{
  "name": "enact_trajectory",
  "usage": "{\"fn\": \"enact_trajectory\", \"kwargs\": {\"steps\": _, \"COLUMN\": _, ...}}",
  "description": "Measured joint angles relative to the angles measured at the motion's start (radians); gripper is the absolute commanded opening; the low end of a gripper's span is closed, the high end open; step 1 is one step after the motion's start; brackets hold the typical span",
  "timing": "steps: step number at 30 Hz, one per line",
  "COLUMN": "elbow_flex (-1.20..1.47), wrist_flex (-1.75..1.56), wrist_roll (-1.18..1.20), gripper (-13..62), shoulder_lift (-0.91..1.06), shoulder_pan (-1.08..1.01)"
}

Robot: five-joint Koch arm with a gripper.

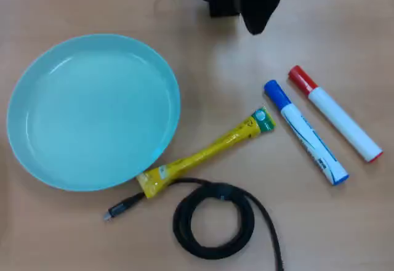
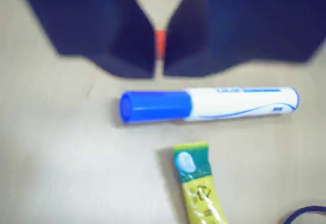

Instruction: Pick up the blue pen, then put it in the green bowl

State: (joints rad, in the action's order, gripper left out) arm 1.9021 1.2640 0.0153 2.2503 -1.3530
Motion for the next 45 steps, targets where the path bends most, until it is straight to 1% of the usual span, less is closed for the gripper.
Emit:
{"fn": "enact_trajectory", "kwargs": {"steps": 6, "elbow_flex": -0.115, "wrist_flex": 0.034, "wrist_roll": 0.035, "gripper": -6.1, "shoulder_lift": -0.115, "shoulder_pan": 0.023}}
{"fn": "enact_trajectory", "kwargs": {"steps": 9, "elbow_flex": -0.221, "wrist_flex": 0.034, "wrist_roll": 0.091, "gripper": -6.1, "shoulder_lift": -0.215, "shoulder_pan": 0.031}}
{"fn": "enact_trajectory", "kwargs": {"steps": 14, "elbow_flex": -0.411, "wrist_flex": 0.067, "wrist_roll": 0.207, "gripper": -6.1, "shoulder_lift": -0.37, "shoulder_pan": 0.084}}
{"fn": "enact_trajectory", "kwargs": {"steps": 20, "elbow_flex": -0.706, "wrist_flex": 0.202, "wrist_roll": 0.387, "gripper": -6.2, "shoulder_lift": -0.584, "shoulder_pan": 0.149}}
{"fn": "enact_trajectory", "kwargs": {"steps": 24, "elbow_flex": -0.824, "wrist_flex": 0.244, "wrist_roll": 0.483, "gripper": -6.2, "shoulder_lift": -0.716, "shoulder_pan": 0.193}}
{"fn": "enact_trajectory", "kwargs": {"steps": 29, "elbow_flex": -0.857, "wrist_flex": 0.25, "wrist_roll": 0.583, "gripper": -6.1, "shoulder_lift": -0.828, "shoulder_pan": 0.236}}
{"fn": "enact_trajectory", "kwargs": {"steps": 33, "elbow_flex": -0.857, "wrist_flex": 0.249, "wrist_roll": 0.626, "gripper": -5.7, "shoulder_lift": -0.857, "shoulder_pan": 0.238}}
{"fn": "enact_trajectory", "kwargs": {"steps": 39, "elbow_flex": -0.868, "wrist_flex": 0.232, "wrist_roll": 0.865, "gripper": -4.9, "shoulder_lift": -0.888, "shoulder_pan": 0.233}}
{"fn": "enact_trajectory", "kwargs": {"steps": 45, "elbow_flex": -0.868, "wrist_flex": 0.202, "wrist_roll": 0.911, "gripper": -4.4, "shoulder_lift": -0.951, "shoulder_pan": 0.216}}
